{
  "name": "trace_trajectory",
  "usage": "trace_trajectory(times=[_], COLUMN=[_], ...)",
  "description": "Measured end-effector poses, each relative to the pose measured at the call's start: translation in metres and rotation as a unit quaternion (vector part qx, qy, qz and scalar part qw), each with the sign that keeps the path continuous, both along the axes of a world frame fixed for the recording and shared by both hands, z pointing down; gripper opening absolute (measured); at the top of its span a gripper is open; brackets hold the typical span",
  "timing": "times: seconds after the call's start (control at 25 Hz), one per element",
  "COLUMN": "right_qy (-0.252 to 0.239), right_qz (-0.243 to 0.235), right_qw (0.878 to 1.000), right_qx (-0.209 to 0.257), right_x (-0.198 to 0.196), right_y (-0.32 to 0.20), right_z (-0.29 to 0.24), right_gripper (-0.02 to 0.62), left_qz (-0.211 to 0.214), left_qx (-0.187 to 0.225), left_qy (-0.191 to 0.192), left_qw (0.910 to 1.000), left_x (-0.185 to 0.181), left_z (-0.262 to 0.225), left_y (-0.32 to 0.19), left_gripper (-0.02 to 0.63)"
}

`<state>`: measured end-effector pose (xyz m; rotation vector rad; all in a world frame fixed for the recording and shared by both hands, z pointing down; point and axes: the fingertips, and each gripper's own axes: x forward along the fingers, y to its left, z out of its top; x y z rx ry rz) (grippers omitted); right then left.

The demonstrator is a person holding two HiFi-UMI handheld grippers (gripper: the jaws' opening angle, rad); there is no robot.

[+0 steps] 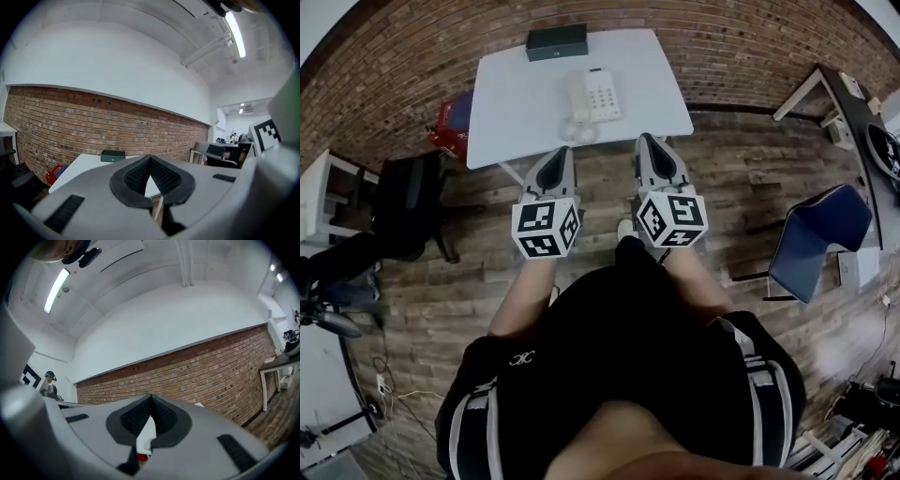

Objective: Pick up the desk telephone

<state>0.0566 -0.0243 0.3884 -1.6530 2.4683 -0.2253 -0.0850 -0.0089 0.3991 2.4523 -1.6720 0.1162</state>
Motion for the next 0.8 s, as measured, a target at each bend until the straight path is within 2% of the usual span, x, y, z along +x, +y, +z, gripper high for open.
trace_trajectory(times=[0.2,0.44,0.8], right_qy=[0.012,0.076,0.073], right_qz=[0.004,-0.004,-0.046], right_qw=[1.000,0.997,0.996], right_qx=[-0.004,0.013,-0.008], right_x=[0.008,0.012,0.021], right_y=[-0.040,-0.085,-0.164], right_z=[0.003,0.008,0.019], right_gripper=[-0.002,-0.002,-0.002], left_qz=[0.011,0.004,-0.036], left_qx=[-0.013,-0.033,-0.052], left_qy=[-0.009,-0.012,-0.020], left_qw=[0.9998,0.9994,0.9978], left_x=[0.013,0.026,0.034], left_z=[0.006,0.011,0.016], left_y=[-0.040,-0.087,-0.159], left_gripper=[0.002,0.002,0.002])
